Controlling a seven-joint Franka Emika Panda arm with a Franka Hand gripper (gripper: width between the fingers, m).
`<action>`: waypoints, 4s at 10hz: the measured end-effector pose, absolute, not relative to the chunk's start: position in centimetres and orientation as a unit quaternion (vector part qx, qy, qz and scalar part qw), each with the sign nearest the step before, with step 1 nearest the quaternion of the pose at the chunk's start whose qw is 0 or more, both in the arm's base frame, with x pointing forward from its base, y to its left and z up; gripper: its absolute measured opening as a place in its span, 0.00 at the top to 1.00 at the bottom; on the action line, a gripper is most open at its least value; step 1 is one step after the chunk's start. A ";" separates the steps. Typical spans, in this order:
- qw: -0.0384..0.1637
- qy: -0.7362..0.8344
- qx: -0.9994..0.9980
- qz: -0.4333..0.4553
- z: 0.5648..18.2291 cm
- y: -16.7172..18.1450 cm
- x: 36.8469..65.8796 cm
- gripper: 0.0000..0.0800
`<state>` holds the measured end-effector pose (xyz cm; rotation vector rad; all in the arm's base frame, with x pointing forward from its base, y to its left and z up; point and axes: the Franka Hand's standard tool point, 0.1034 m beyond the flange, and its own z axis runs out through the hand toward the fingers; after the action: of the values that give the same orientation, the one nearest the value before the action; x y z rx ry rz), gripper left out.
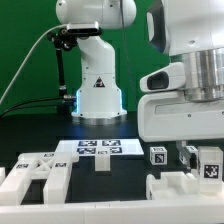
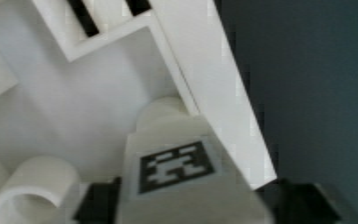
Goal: Assemble chair
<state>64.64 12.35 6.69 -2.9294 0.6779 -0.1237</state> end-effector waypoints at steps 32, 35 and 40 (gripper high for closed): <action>0.058 0.657 -0.752 0.011 6.5 11.8 65.3 0.64; 0.061 0.538 -0.841 -0.007 6.7 11.9 65.6 0.46; 0.061 0.346 -0.936 -0.017 6.6 12.8 65.4 0.19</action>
Offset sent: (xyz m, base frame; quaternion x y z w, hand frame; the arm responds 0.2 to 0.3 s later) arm 0.0049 -0.0145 0.0021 0.0005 0.0152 0.3597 0.9330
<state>65.40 12.80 6.60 -2.8312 1.0462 -0.0526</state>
